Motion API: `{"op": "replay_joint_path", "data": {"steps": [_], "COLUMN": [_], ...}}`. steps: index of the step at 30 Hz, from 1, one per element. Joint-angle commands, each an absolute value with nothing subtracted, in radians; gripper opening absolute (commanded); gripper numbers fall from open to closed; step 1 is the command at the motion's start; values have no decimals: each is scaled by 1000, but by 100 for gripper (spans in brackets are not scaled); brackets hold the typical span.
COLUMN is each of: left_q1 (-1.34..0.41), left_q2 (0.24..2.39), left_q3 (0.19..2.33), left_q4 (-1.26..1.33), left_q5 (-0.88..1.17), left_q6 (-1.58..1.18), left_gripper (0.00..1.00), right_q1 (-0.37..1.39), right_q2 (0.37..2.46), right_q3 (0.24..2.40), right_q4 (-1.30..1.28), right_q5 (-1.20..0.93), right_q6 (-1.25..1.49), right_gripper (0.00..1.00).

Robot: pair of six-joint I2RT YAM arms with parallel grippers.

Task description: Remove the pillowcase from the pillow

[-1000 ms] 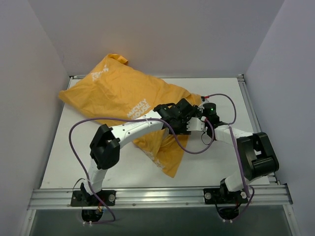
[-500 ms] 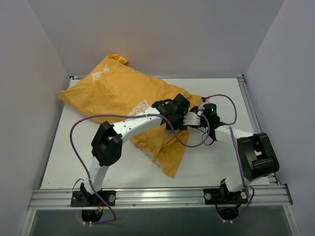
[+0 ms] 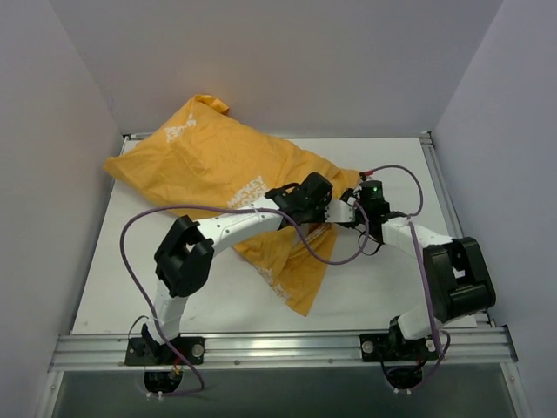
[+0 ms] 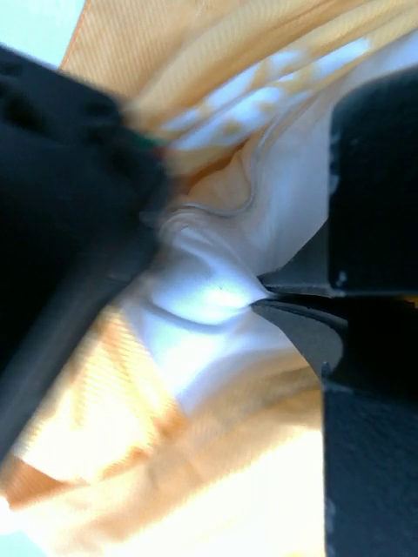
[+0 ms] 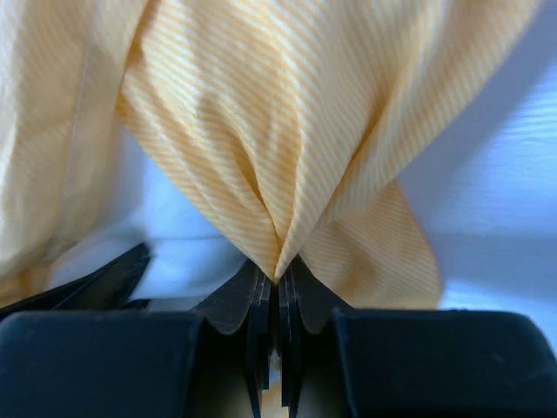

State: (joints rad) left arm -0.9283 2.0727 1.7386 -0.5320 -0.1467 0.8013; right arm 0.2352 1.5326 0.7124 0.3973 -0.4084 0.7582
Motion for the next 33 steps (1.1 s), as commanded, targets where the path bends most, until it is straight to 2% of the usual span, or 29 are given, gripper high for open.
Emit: {"op": "replay_joint_path", "data": {"steps": [1, 5, 10, 13, 18, 24, 29, 33], "left_q1": [-856, -828, -786, -778, -804, -808, -766, -707], "left_q2": [2013, 1883, 1810, 1735, 1648, 1606, 1605, 1626], "left_q3": [1641, 1566, 1517, 1548, 1597, 1473, 1601, 1767], "left_q4": [-601, -661, -684, -735, -926, -940, -928, -801], "left_q5": [-253, -196, -166, -39, 156, 143, 285, 318], "left_q6": [759, 770, 741, 701, 742, 786, 704, 424], "left_gripper": [2, 2, 2, 2, 2, 2, 2, 2], "right_q1": [210, 184, 155, 150, 144, 40, 54, 132], "right_q2": [1407, 1400, 1446, 1486, 1525, 1615, 1716, 1769], "right_q3": [829, 925, 968, 982, 1127, 1268, 1226, 1169], "right_q4": [174, 6, -71, -49, -34, -31, 81, 129], "right_q5": [-174, 41, 107, 95, 38, -52, -191, -192], "right_q6": [660, 552, 479, 471, 466, 488, 543, 532], "right_gripper": [0, 0, 0, 0, 0, 0, 0, 0]}}
